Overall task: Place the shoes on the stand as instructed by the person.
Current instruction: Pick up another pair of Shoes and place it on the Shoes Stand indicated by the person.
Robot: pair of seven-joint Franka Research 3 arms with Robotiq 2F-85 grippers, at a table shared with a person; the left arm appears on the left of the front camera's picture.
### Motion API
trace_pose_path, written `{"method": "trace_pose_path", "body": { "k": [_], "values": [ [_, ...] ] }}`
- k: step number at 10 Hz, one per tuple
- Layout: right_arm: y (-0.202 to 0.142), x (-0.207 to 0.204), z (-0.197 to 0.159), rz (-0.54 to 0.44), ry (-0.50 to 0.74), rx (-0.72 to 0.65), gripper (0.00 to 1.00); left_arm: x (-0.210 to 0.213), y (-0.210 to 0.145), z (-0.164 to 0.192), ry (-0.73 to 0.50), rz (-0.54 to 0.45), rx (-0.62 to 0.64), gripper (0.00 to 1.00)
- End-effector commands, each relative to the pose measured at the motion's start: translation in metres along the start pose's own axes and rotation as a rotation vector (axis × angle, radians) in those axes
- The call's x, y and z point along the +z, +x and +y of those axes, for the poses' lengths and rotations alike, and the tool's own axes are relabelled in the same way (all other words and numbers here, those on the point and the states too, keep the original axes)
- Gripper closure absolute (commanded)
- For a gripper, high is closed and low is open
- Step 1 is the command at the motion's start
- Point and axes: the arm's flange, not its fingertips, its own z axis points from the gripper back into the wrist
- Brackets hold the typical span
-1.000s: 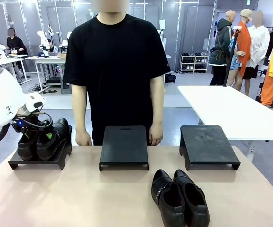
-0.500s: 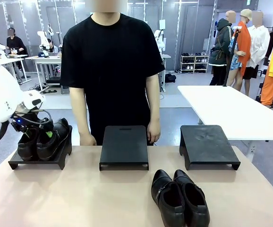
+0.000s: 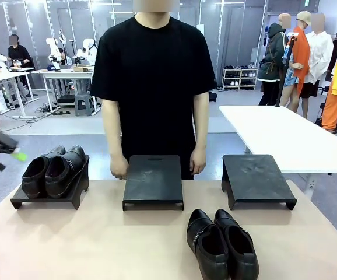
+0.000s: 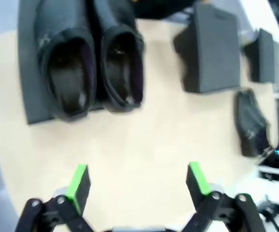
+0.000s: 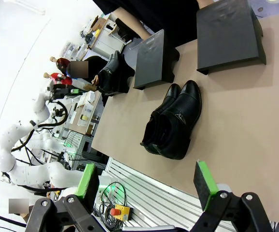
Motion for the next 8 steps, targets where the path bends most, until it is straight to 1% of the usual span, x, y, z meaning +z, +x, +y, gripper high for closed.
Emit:
{"method": "trace_pose_path", "body": {
  "k": [1,2,3,4,5,6,7,8],
  "values": [
    [0.0,0.001,0.001,-0.013,0.007,0.02,0.0,0.03,-0.046,0.036,-0.223,-0.016,0.028,0.0],
    [0.0,0.001,0.001,-0.013,0.007,0.02,0.0,0.047,-0.083,0.06,-0.334,-0.073,0.059,0.0],
    [0.0,0.001,0.001,-0.013,0.007,0.02,0.0,0.053,-0.11,0.081,-0.462,-0.104,0.06,0.0],
    [0.0,0.001,0.001,-0.013,0.007,0.02,0.0,0.057,-0.132,0.1,-0.545,-0.142,0.068,0.0],
    [0.0,0.001,0.001,-0.013,0.007,0.02,0.0,0.061,-0.147,0.12,-0.646,-0.163,0.116,0.0],
    [0.0,0.001,0.001,-0.013,0.007,0.02,0.0,0.065,-0.154,0.133,-0.72,-0.154,0.147,0.0],
    [0.0,0.001,0.001,-0.013,0.007,0.02,0.0,0.067,-0.155,0.14,-0.74,-0.125,0.18,0.0],
    [0.0,0.001,0.001,-0.013,0.007,0.02,0.0,0.068,-0.144,0.139,-0.757,-0.11,0.195,0.0]
  ]
}}
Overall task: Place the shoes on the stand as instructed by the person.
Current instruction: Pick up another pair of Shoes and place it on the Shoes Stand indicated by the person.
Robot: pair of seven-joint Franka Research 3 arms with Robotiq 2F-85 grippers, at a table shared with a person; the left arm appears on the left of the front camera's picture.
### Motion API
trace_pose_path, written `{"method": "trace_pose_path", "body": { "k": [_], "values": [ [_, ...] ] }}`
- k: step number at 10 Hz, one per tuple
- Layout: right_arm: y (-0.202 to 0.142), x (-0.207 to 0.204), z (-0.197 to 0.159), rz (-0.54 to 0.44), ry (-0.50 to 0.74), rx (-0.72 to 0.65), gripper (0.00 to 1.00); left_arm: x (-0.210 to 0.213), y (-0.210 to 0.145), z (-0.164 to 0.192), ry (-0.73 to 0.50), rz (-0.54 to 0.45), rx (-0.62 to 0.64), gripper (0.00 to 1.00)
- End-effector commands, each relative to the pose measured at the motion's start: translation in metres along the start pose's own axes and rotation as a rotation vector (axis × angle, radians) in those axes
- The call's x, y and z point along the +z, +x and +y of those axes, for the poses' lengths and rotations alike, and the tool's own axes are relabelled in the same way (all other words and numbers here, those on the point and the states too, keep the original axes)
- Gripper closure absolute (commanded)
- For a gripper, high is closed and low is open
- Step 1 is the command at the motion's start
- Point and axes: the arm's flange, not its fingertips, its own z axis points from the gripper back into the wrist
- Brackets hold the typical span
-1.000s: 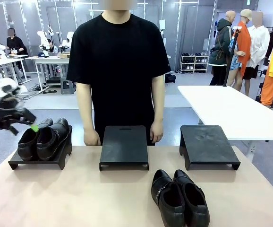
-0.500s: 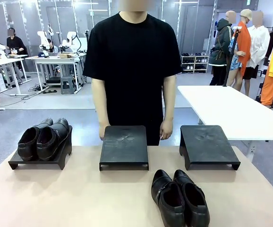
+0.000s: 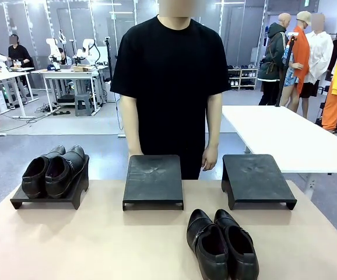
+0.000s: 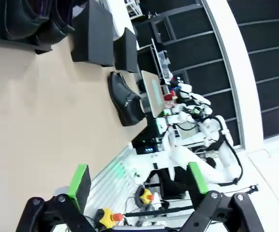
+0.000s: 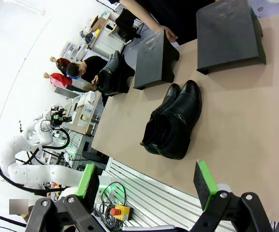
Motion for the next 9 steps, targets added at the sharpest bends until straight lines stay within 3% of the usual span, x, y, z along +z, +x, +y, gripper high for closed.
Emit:
{"method": "trace_pose_path", "body": {
  "k": [1,2,9],
  "values": [
    [0.0,0.001,0.001,-0.013,0.007,0.022,0.0,-0.012,0.041,-0.005,0.007,0.131,0.062,0.0],
    [0.0,0.001,0.001,-0.013,0.007,0.022,0.0,0.0,0.0,0.0,0.0,0.0,0.0,0.0],
    [0.0,0.001,0.001,-0.013,0.007,0.022,0.0,0.0,0.0,0.0,0.0,0.0,0.0,0.0]
  ]
}}
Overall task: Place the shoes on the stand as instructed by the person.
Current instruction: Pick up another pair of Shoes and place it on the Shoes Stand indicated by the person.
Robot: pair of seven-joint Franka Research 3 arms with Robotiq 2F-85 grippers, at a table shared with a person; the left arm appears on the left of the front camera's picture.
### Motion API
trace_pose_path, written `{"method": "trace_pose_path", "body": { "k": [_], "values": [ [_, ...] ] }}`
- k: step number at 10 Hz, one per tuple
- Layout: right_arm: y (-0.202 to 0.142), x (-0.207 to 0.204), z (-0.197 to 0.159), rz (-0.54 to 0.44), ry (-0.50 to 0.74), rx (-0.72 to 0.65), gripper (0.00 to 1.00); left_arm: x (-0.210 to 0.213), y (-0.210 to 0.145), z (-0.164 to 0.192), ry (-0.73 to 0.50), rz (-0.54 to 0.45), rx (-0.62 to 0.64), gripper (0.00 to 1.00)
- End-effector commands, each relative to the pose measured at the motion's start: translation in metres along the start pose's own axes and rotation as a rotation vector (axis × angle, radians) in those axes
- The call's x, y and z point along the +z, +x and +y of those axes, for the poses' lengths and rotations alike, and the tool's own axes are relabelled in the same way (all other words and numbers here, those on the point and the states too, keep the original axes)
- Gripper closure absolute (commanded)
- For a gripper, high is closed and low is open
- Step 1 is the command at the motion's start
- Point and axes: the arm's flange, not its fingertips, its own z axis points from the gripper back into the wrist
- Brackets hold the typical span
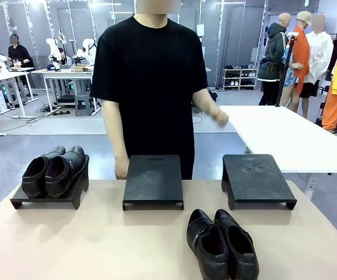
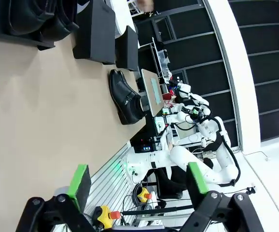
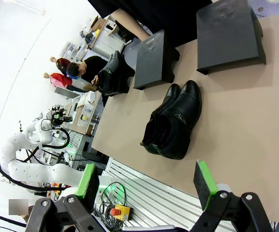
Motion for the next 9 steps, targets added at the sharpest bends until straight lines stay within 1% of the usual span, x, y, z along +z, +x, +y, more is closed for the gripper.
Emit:
{"method": "trace_pose_path", "body": {
  "k": [1,9],
  "values": [
    [0.0003,0.0005,0.001,-0.012,0.007,0.021,0.0,-0.0021,-0.0021,-0.0025,-0.007,-0.008,-0.025,0.0],
    [0.0003,0.0005,0.001,-0.012,0.007,0.021,0.0,-0.0021,-0.0021,-0.0025,-0.007,-0.008,-0.025,0.0]
  ]
}}
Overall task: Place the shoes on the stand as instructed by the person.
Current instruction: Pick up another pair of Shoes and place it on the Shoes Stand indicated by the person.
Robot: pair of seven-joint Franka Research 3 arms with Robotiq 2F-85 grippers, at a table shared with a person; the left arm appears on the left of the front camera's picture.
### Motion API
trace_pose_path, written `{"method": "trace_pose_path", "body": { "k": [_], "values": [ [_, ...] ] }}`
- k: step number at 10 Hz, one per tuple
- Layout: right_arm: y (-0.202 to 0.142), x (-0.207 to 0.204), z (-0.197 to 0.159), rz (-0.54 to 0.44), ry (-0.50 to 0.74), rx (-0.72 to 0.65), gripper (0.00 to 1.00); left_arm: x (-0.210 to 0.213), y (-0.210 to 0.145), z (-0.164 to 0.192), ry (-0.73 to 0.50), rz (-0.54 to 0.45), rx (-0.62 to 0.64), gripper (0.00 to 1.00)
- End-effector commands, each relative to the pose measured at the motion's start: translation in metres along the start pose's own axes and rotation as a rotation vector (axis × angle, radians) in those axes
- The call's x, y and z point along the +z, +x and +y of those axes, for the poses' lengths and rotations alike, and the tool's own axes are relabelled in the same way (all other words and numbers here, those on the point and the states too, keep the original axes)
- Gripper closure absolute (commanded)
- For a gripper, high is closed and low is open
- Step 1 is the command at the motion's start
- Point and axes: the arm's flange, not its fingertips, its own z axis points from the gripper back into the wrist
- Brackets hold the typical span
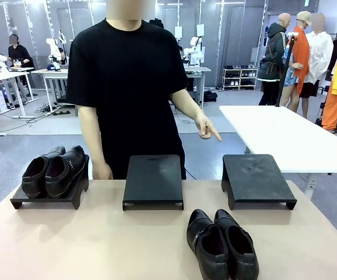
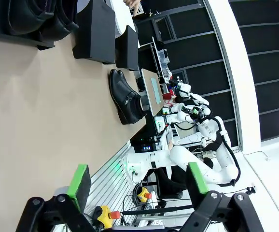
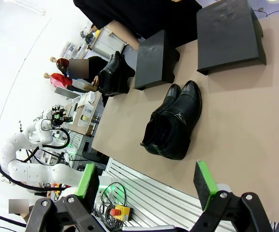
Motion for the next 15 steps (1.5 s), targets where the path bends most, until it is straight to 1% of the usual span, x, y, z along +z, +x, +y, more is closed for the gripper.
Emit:
{"method": "trace_pose_path", "body": {
  "k": [1,4,5,6,8,9,11,13,15],
  "values": [
    [0.0,0.0,0.001,-0.01,0.005,0.02,0.0,-0.002,-0.002,-0.002,-0.008,-0.009,-0.025,0.0],
    [0.0,0.0,0.001,-0.01,0.005,0.02,0.0,-0.002,-0.002,-0.002,-0.008,-0.009,-0.025,0.0],
    [0.0,0.0,0.0,0.0,0.0,0.0,0.0,-0.002,-0.002,-0.002,-0.008,-0.009,-0.025,0.0],
    [0.009,-0.011,0.017,0.067,-0.027,0.01,0.0,-0.002,-0.002,-0.002,-0.008,-0.009,-0.025,0.0],
    [0.028,-0.051,0.064,0.245,-0.172,0.027,0.0,-0.002,-0.002,-0.002,-0.008,-0.009,-0.025,0.0],
    [0.035,-0.076,0.085,0.345,-0.196,0.011,0.0,-0.002,-0.002,-0.002,-0.008,-0.009,-0.025,0.0],
    [0.042,-0.135,0.119,0.505,-0.332,-0.065,0.0,-0.002,-0.002,-0.002,-0.008,-0.009,-0.025,0.0],
    [0.037,-0.189,0.138,0.606,-0.423,-0.078,0.0,-0.002,-0.002,-0.002,-0.008,-0.009,-0.025,0.0],
    [0.027,-0.247,0.143,0.661,-0.516,-0.107,0.0,-0.002,-0.002,-0.002,-0.008,-0.009,-0.025,0.0]
  ]
}}
